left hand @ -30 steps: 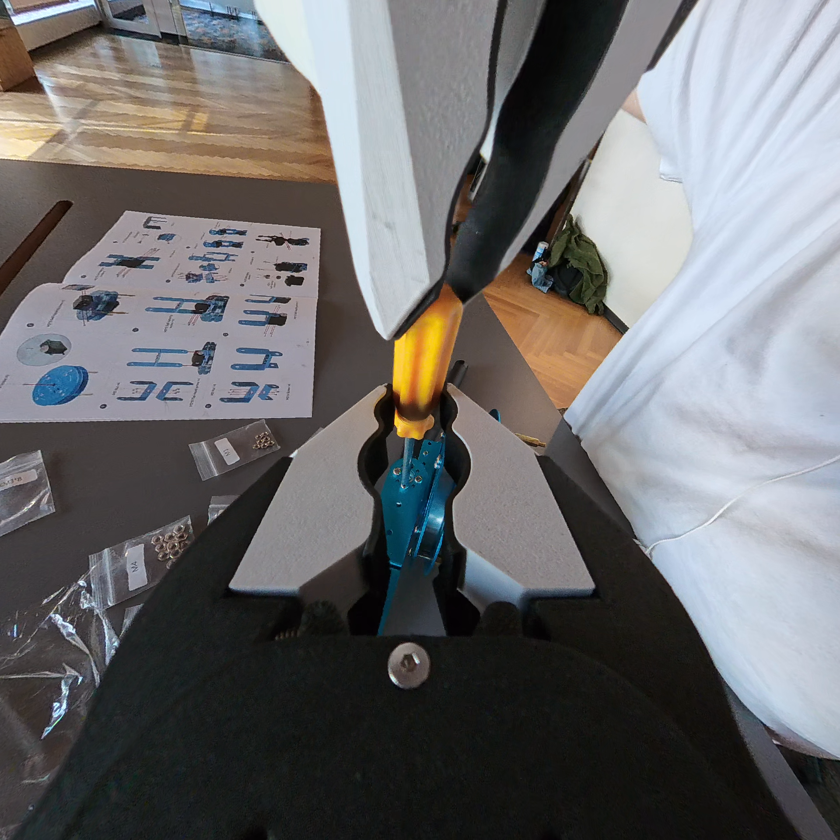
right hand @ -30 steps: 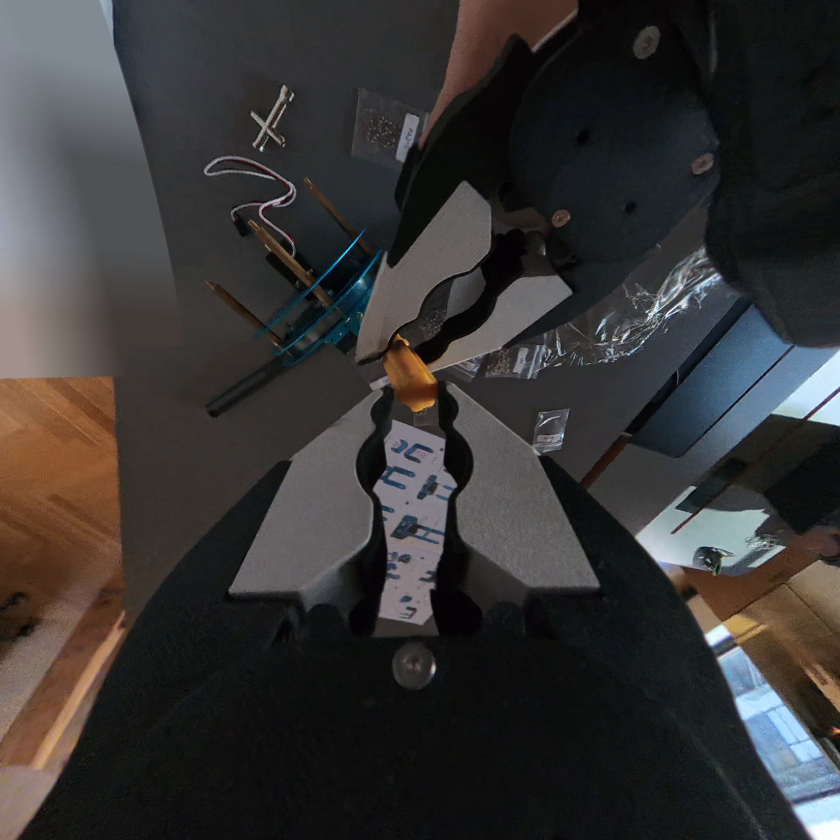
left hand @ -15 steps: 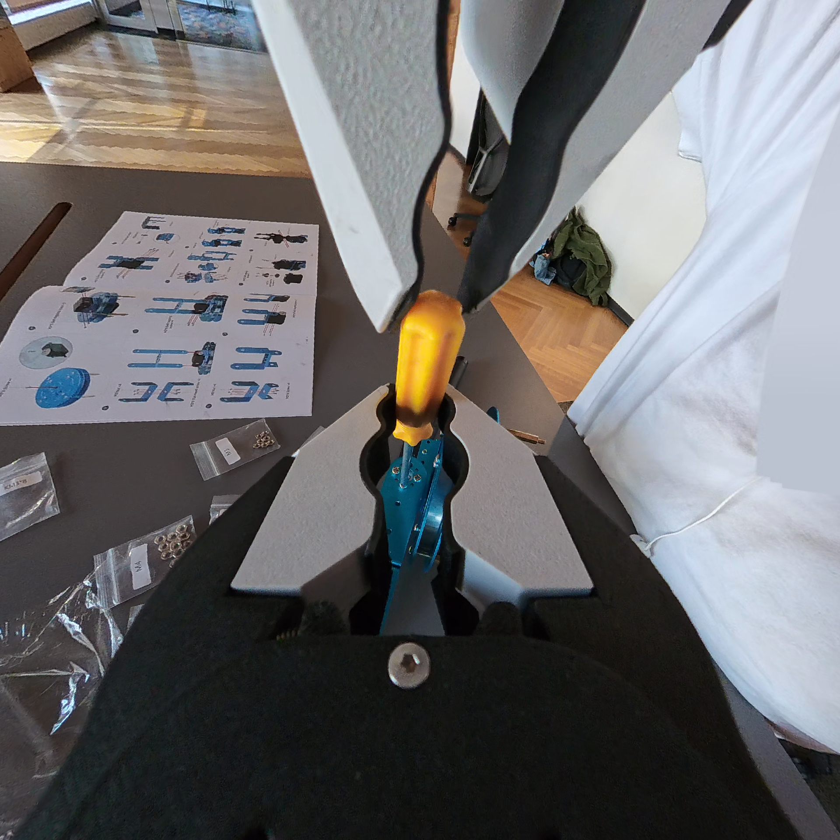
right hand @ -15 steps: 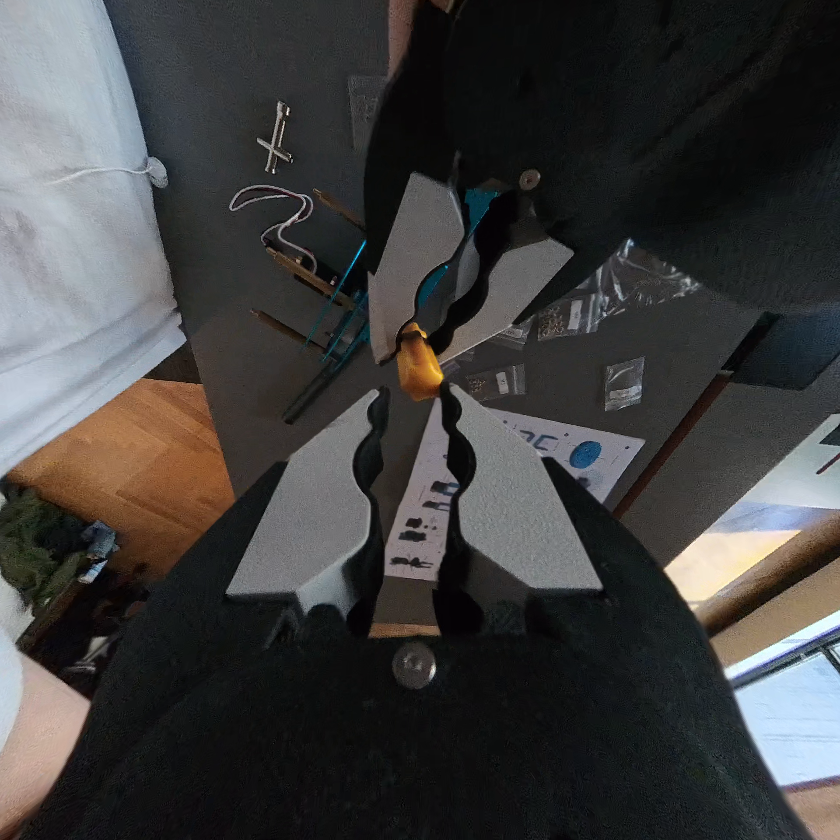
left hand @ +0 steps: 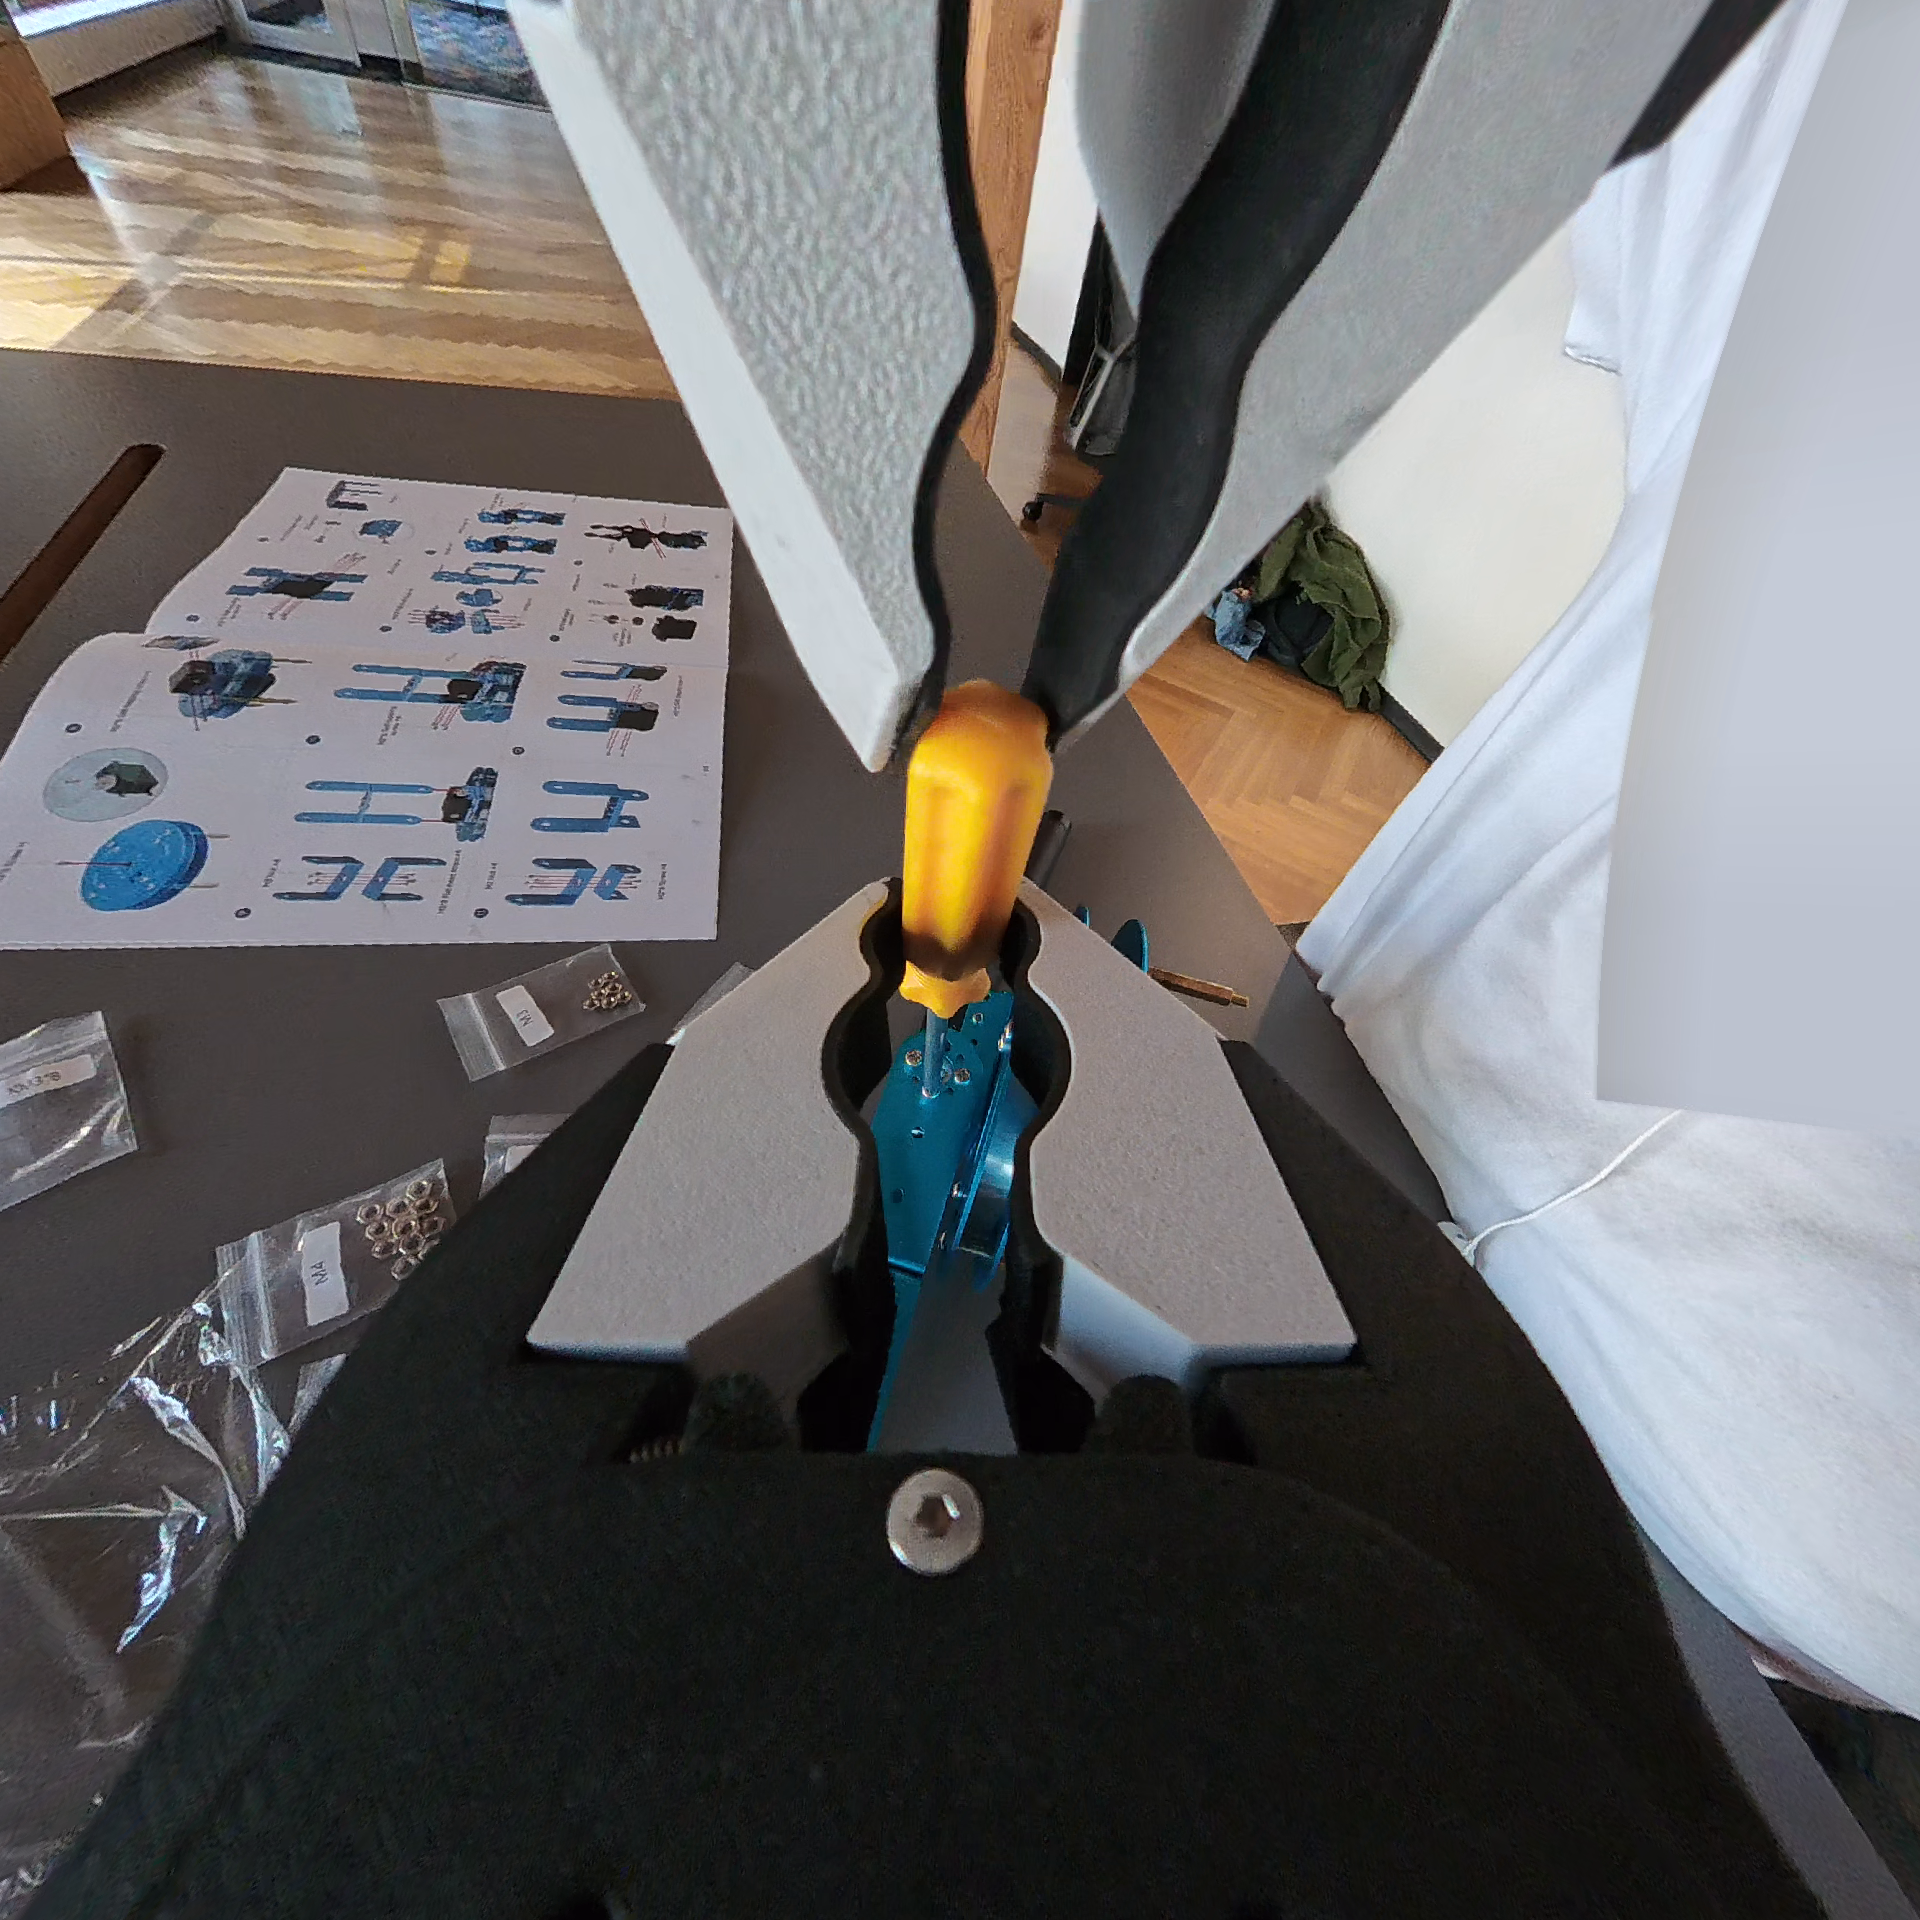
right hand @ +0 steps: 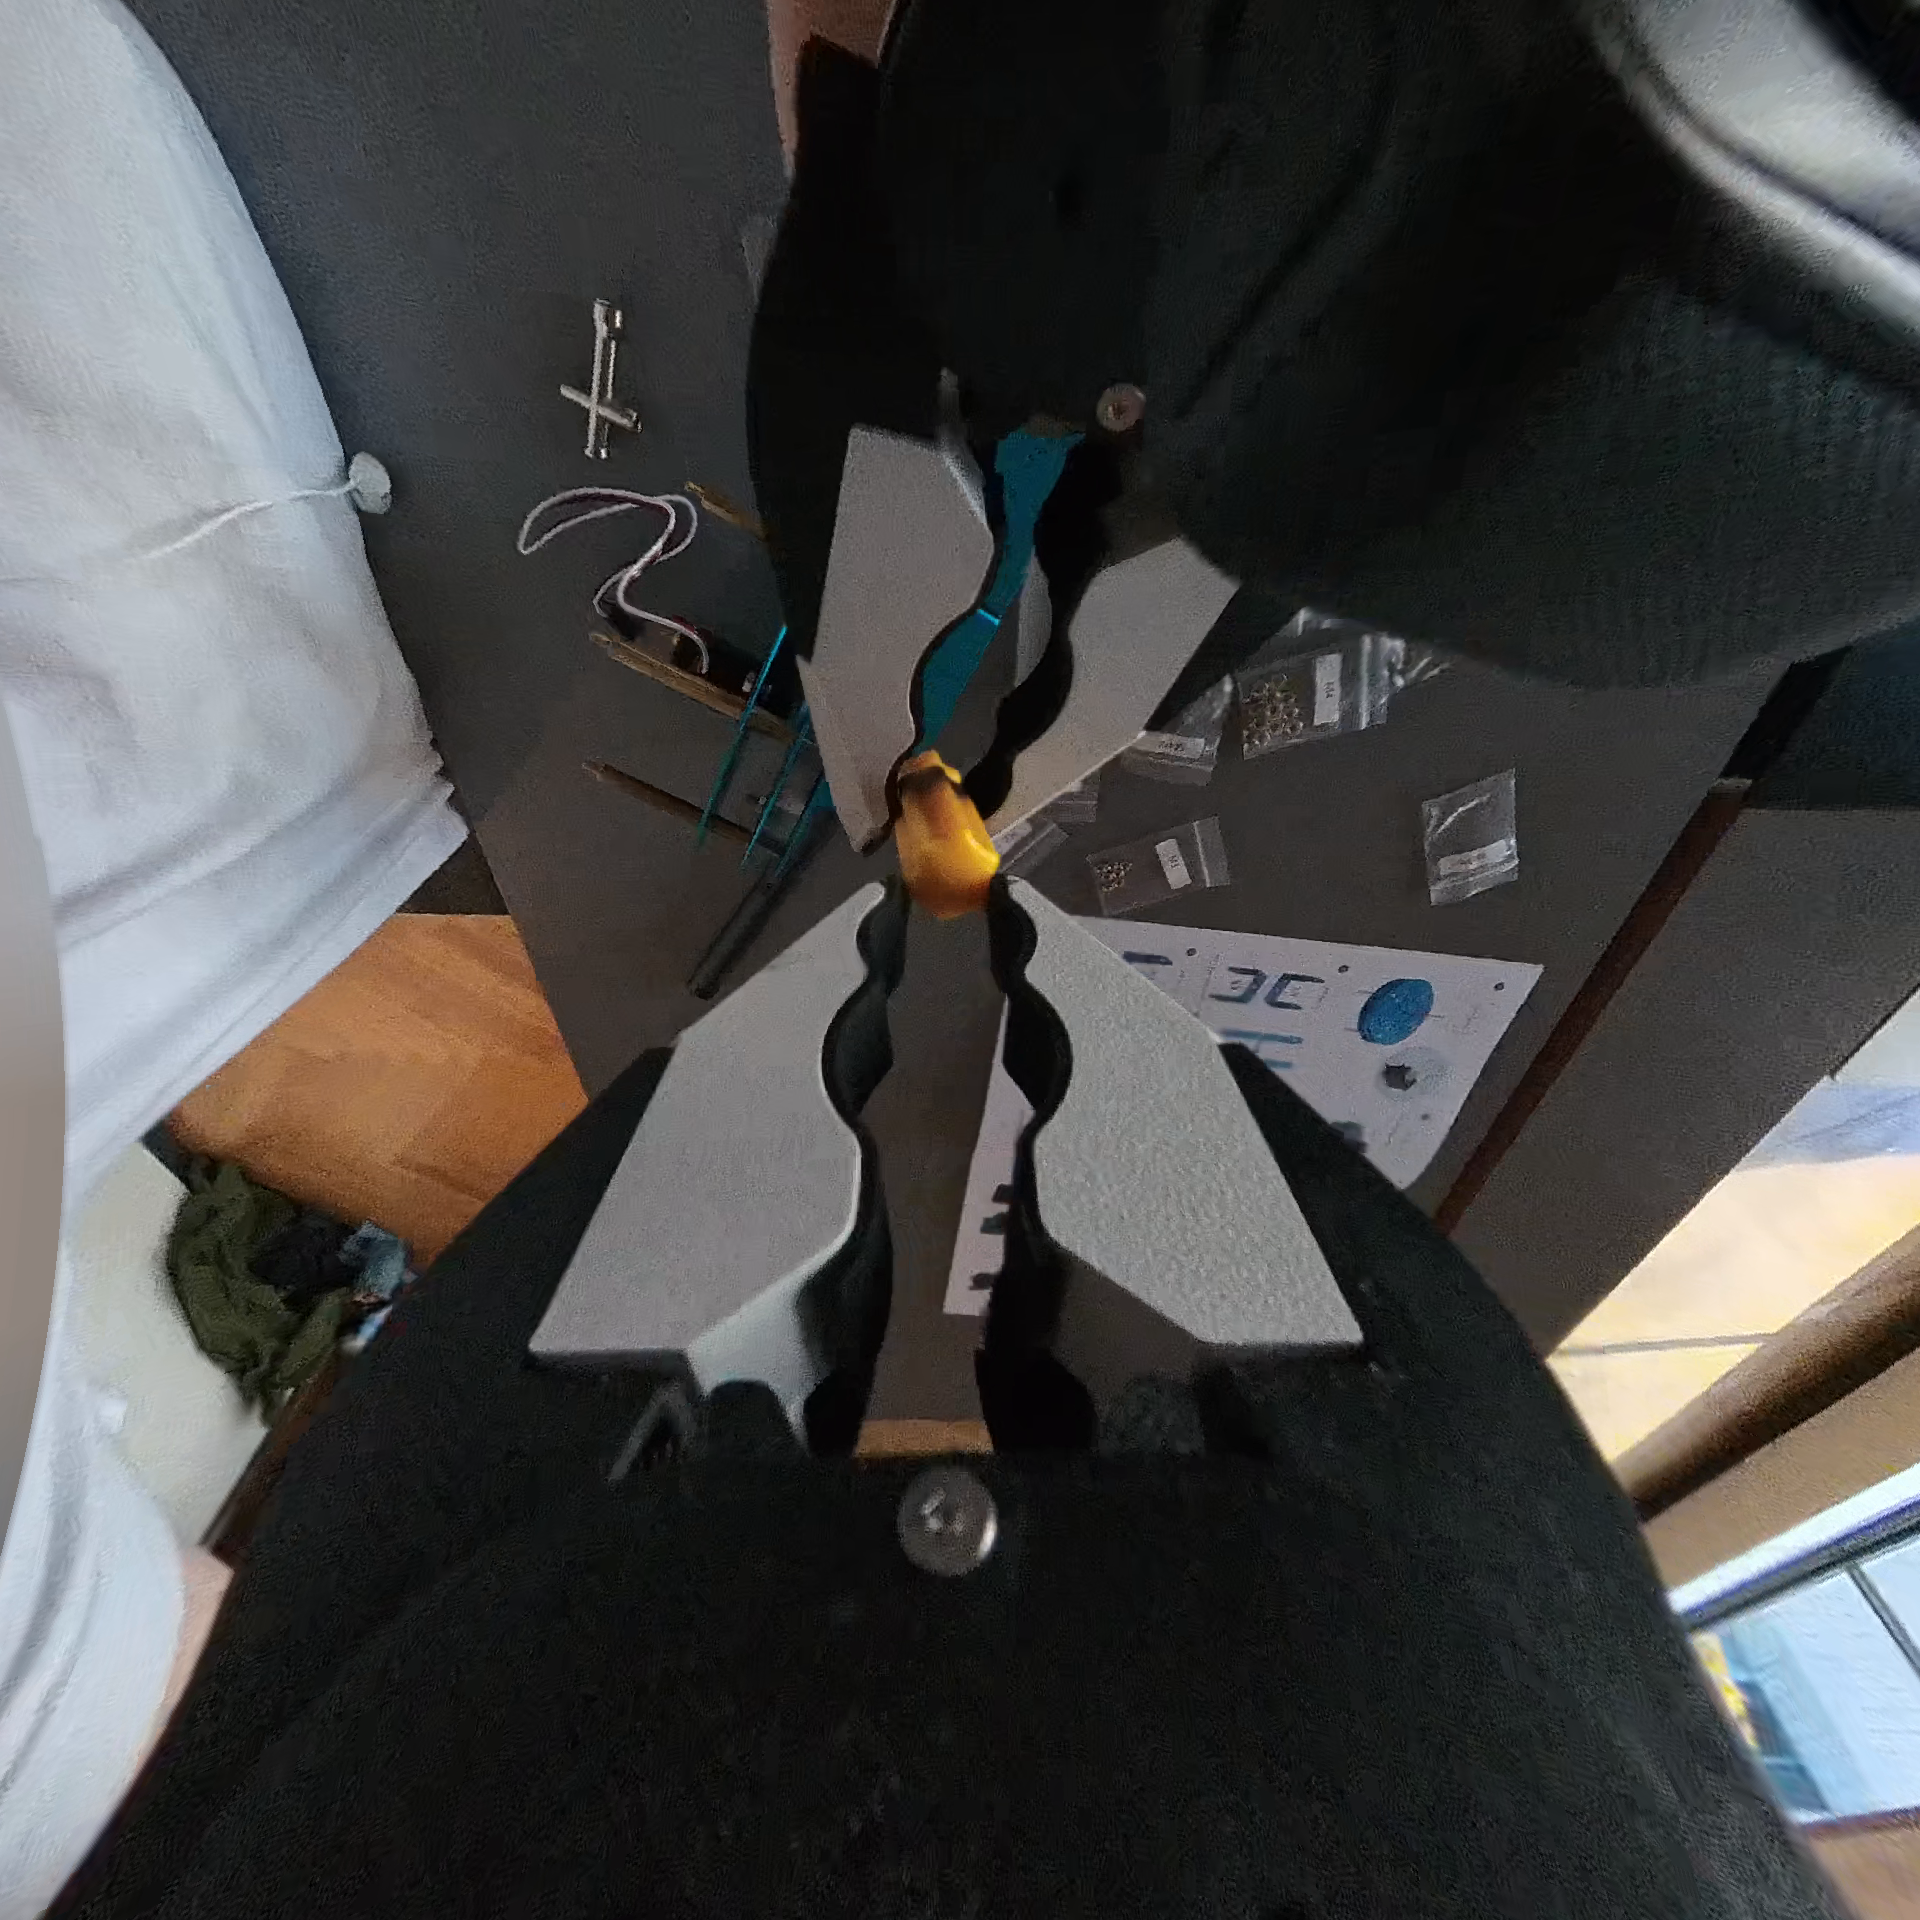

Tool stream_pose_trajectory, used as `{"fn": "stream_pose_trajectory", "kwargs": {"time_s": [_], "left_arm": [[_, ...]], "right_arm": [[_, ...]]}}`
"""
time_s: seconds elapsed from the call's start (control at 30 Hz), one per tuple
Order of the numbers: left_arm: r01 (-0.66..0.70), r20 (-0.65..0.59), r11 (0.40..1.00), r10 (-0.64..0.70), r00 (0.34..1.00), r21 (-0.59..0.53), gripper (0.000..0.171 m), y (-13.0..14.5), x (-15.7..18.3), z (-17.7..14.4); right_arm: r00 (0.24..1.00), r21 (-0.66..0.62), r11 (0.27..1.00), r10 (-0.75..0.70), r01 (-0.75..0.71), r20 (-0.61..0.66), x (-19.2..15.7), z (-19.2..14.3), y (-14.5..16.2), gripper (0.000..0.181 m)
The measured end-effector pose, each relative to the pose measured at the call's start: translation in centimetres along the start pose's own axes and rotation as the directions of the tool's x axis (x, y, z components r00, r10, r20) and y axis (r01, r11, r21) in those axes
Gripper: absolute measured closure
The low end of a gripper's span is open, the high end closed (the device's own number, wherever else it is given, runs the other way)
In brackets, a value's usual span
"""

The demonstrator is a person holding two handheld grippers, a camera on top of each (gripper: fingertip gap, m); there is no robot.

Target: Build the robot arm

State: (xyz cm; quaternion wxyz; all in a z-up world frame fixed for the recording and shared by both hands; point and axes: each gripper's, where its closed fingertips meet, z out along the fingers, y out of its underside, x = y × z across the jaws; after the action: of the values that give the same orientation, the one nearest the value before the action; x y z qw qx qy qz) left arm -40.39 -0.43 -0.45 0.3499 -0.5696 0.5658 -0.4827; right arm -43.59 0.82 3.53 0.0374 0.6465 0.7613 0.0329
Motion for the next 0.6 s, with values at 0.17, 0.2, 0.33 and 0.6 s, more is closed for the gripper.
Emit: {"fn": "stream_pose_trajectory", "kwargs": {"time_s": [0.17,0.2,0.33,0.6], "left_arm": [[0.004,-0.002,1.0,-0.004,1.0,0.002,0.156,0.1,-0.1,-0.1],[0.006,-0.004,1.0,-0.006,1.0,0.003,0.156,0.0,-0.1,-0.1],[-0.002,-0.005,1.0,0.002,1.0,0.0,0.156,0.0,0.1,0.0],[-0.003,-0.002,1.0,0.003,1.0,-0.006,0.156,0.0,0.1,0.1]], "right_arm": [[0.999,-0.02,0.999,0.047,-0.047,-0.016,0.2,-0.2,-0.3,0.164],[1.0,0.003,1.0,0.02,-0.02,-0.007,0.1,-0.4,-0.8,0.161],[0.991,-0.001,0.992,-0.127,0.128,-0.034,0.0,-0.6,-0.8,0.161],[0.999,-0.04,0.999,-0.031,0.032,0.025,-0.3,0.1,-0.2,0.164]]}}
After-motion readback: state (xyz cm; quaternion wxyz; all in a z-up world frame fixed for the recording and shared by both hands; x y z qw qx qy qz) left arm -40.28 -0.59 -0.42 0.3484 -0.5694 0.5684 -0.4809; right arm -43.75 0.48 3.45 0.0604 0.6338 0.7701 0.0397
